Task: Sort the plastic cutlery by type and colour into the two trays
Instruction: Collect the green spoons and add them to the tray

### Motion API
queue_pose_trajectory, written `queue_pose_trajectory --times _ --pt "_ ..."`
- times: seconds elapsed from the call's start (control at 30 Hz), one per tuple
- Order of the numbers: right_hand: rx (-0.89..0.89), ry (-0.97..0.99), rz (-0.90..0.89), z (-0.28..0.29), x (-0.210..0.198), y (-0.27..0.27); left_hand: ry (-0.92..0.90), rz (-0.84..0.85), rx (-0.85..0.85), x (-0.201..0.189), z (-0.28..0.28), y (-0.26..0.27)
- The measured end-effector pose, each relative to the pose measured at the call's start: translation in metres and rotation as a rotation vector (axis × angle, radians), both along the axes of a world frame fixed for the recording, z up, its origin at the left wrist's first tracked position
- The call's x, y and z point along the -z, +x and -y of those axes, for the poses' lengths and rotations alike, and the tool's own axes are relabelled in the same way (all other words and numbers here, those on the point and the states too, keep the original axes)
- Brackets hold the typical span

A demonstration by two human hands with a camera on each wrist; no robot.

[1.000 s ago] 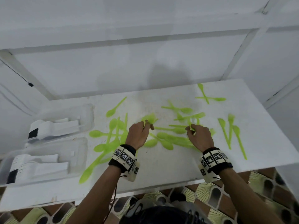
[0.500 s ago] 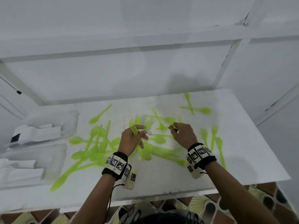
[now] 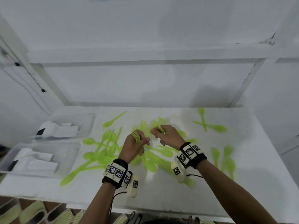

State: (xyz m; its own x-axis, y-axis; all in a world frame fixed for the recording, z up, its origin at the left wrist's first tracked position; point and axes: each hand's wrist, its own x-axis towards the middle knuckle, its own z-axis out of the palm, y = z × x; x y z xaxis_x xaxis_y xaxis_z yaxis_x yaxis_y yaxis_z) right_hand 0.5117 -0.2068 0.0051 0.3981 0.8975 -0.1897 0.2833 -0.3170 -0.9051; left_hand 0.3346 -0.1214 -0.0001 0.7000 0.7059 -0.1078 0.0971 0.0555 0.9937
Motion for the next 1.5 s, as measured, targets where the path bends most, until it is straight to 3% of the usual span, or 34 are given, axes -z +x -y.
queue_pose_trajectory --times 0.1,0.2,0.27,0.43,0.7,1.0,1.17,1.3,1.5 --pt "0.067 -0.027 0.12 -0.008 0.003 0.019 0.021 -0.013 0.119 -0.003 -0.006 0.003" --pt "0.158 -0.181 0.441 -0.014 0.015 0.048 0.077 -0.086 0.223 0.0 -0.017 0.004" --pt "0.195 -0.29 0.559 -0.017 0.025 0.055 0.114 -0.144 0.266 0.003 -0.025 0.003" --pt "0.113 -0.493 0.674 -0.027 0.041 0.047 0.029 -0.168 0.265 0.014 -0.042 -0.001" --pt "0.16 -0.529 0.719 -0.022 0.046 0.036 0.019 -0.137 0.196 0.025 -0.058 0.007" --pt "0.372 -0.19 0.603 0.01 0.033 0.015 -0.016 -0.125 0.154 0.02 -0.062 0.051" --pt "0.534 0.043 0.123 0.038 0.007 0.006 -0.007 -0.212 0.353 0.017 -0.041 0.08" --pt "0.696 0.156 -0.309 0.064 -0.005 0.009 -0.019 -0.268 0.379 0.019 -0.025 0.101" --pt "0.573 0.143 -0.322 0.092 -0.006 -0.006 0.002 -0.29 0.404 0.022 -0.007 0.123"
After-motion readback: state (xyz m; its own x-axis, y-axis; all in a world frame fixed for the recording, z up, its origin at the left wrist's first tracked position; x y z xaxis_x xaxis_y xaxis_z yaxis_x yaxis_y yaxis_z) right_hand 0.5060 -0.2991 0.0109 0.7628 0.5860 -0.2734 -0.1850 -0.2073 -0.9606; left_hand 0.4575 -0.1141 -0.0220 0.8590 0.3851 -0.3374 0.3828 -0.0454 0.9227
